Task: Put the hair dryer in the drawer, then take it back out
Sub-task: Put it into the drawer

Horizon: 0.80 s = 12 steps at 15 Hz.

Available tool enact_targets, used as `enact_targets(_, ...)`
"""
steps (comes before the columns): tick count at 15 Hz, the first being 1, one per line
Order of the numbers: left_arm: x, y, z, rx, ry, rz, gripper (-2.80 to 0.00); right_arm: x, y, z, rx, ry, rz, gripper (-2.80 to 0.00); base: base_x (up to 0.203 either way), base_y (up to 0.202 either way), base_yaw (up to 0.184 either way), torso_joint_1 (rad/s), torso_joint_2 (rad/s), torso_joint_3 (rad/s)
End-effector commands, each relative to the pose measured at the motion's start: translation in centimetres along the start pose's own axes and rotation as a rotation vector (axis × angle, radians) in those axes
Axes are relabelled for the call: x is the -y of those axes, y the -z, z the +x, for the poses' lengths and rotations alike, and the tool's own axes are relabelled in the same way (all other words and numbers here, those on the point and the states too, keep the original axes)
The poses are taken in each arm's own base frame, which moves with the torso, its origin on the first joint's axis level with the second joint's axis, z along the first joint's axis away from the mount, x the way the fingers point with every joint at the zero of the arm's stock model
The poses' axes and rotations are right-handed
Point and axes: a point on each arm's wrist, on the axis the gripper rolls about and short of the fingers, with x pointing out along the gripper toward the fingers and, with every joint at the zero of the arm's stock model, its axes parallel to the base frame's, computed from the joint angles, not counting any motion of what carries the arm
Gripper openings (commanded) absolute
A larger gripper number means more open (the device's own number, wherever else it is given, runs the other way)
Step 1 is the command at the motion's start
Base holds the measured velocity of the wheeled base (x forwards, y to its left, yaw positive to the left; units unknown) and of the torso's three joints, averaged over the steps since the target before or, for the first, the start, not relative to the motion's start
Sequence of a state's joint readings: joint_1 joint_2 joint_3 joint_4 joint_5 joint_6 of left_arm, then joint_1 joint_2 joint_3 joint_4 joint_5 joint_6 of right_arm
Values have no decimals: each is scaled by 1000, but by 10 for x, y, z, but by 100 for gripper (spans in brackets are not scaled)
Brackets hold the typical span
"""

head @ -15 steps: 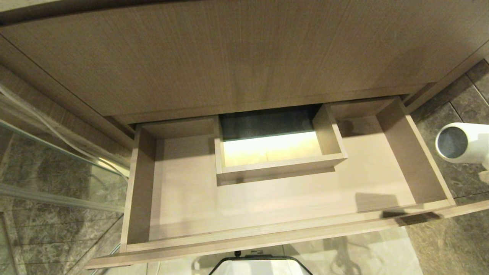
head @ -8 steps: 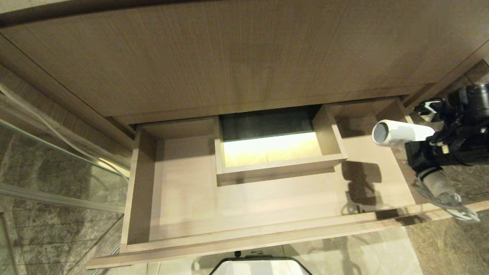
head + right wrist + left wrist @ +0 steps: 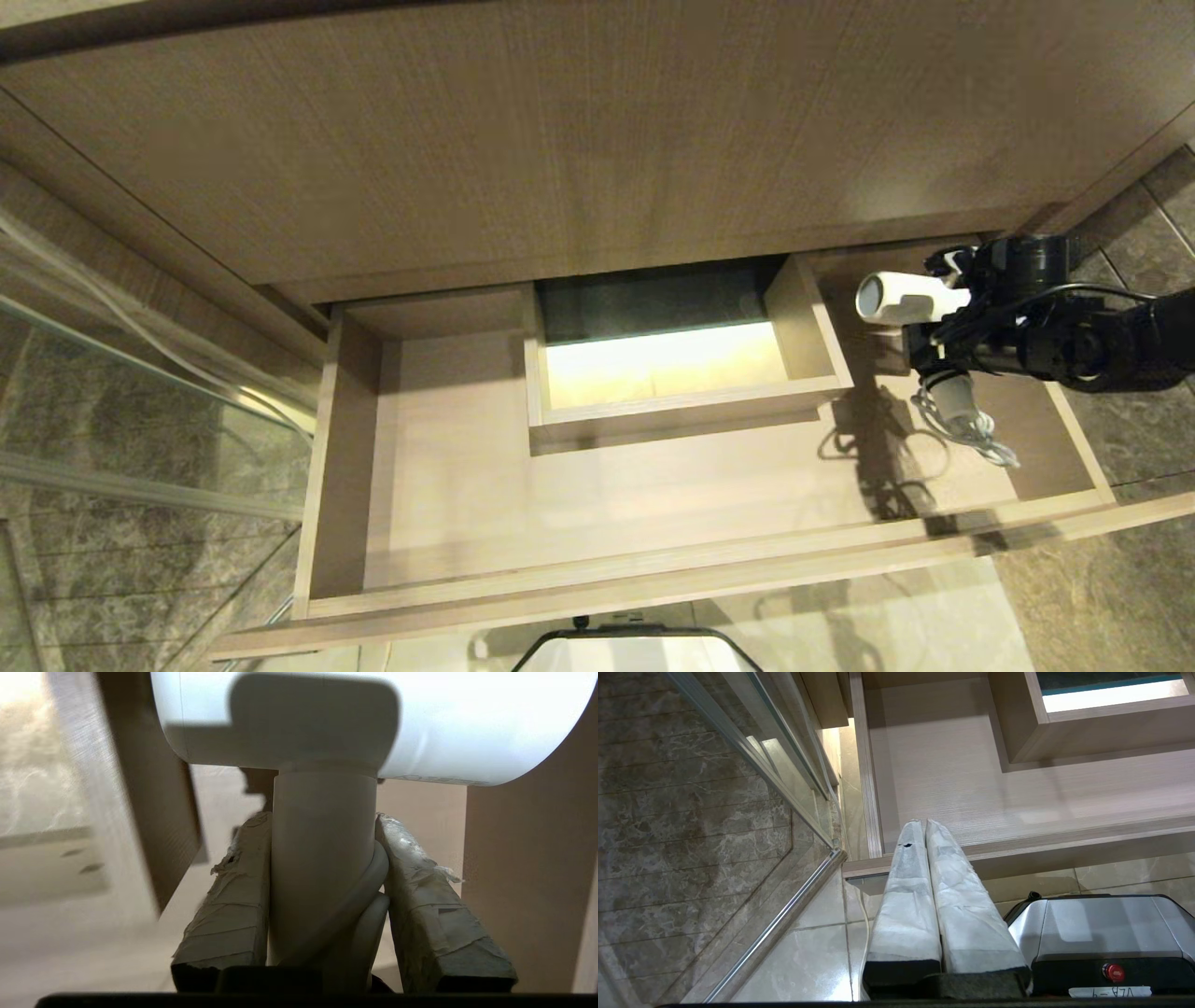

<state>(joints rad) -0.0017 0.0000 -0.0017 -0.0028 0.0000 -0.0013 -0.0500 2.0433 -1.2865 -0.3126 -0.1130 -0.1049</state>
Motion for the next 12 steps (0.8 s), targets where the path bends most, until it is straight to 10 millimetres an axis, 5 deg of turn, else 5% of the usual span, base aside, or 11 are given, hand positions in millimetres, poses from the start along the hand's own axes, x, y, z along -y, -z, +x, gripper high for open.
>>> enact_targets(1,0,0,0,2,0,0,-280,3,16,34,-45,16,-5,-280,0,0,0,0,0,0)
enact_targets(12,0,0,0,1,0,0,-280,18,39,103,-14,66,-84,-280,0,0,0,0,0,0)
